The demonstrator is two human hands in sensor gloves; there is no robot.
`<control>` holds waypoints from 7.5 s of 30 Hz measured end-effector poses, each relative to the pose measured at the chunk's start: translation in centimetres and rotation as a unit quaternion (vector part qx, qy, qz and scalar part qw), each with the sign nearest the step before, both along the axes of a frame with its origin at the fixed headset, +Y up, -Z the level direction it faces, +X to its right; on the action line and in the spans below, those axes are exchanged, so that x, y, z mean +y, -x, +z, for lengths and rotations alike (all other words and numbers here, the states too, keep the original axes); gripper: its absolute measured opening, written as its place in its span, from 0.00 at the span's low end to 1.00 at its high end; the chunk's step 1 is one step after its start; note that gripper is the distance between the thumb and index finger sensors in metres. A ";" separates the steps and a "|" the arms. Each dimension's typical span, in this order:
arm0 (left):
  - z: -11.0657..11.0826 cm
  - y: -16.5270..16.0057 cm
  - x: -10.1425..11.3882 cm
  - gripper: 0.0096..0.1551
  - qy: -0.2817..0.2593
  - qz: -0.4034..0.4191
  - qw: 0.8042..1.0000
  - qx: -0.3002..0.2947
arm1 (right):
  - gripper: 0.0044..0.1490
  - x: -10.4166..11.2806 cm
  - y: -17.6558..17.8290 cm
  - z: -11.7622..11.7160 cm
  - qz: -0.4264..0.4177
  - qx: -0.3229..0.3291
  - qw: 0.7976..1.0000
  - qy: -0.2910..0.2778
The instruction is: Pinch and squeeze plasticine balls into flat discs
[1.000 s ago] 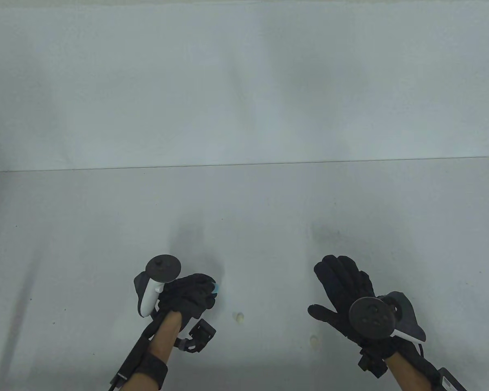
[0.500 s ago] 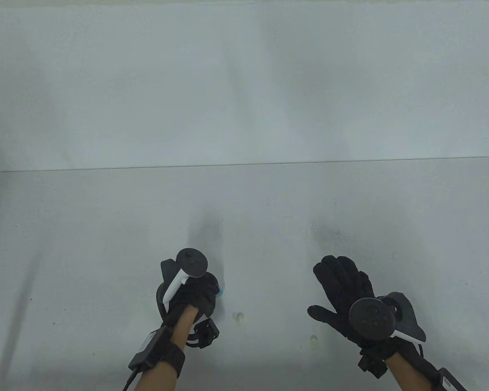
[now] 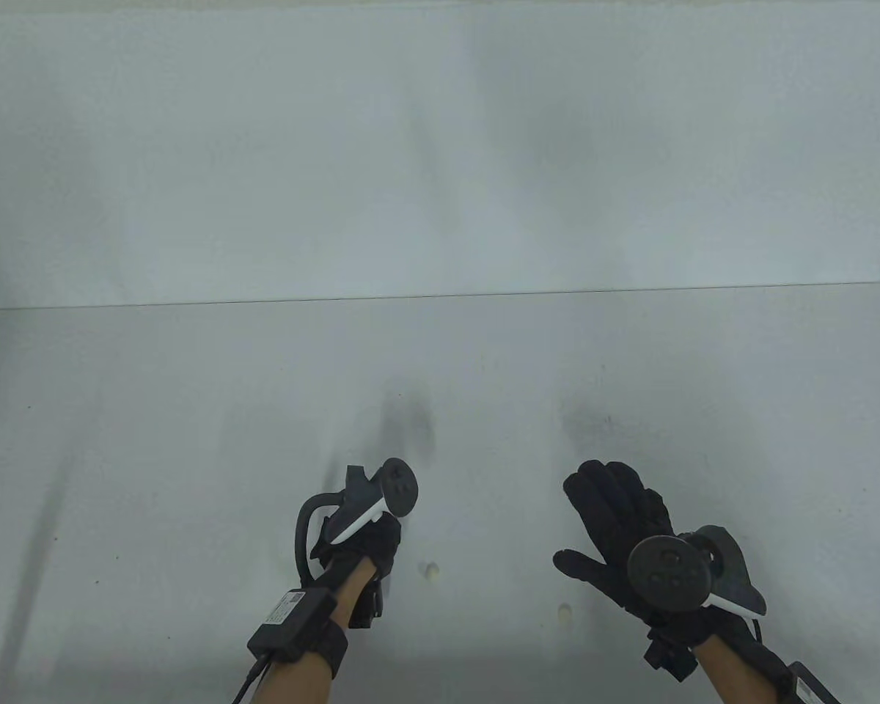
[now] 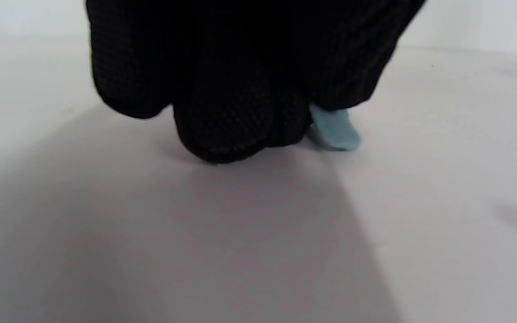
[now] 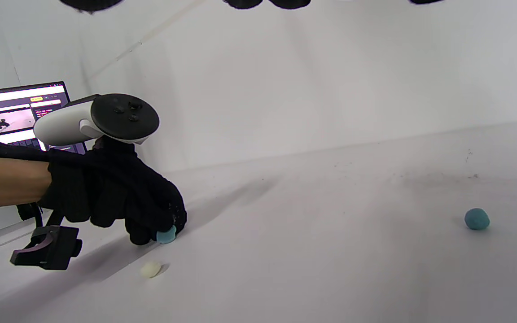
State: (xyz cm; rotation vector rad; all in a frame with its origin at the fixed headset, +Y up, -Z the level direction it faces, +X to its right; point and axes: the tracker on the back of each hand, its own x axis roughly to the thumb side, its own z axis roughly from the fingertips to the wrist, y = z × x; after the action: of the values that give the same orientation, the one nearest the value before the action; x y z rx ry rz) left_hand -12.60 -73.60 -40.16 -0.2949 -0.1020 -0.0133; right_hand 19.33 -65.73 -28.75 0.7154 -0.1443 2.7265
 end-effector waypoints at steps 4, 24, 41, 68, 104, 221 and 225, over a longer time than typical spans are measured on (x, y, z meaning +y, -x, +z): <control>0.4 -0.6 -0.3 0.23 -0.036 -0.068 0.996 -0.033 | 0.55 0.1 0.0 0.0 -0.002 -0.001 1.000 -0.001; 5.6 -3.0 2.9 0.33 -0.040 0.037 0.987 -0.153 | 0.55 0.1 0.0 0.0 0.000 -0.004 1.000 0.000; 6.6 -5.8 -1.2 0.35 -0.019 -0.093 0.969 -0.227 | 0.55 0.1 0.0 0.0 0.001 -0.002 1.000 0.001; 4.5 2.1 5.0 0.35 0.092 0.470 0.877 -0.040 | 0.55 0.1 0.1 -0.1 0.000 -0.004 1.000 0.006; 5.1 7.6 0.9 0.28 0.123 0.704 0.691 0.107 | 0.55 0.1 0.0 -0.3 0.002 -0.010 1.000 0.018; 5.4 7.4 0.3 0.46 0.167 0.733 0.651 0.100 | 0.55 -0.1 0.1 -0.2 0.002 -0.006 1.000 0.012; 5.3 7.4 0.7 0.34 0.145 0.695 0.697 0.099 | 0.55 -0.1 0.1 -0.2 0.003 -0.006 1.000 0.014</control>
State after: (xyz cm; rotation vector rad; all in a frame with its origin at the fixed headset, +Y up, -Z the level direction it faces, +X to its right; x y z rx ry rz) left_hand -19.98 -72.90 -34.86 -0.4739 -0.0908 1.5832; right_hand 19.25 -65.85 -28.99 0.6941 -0.1058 2.7337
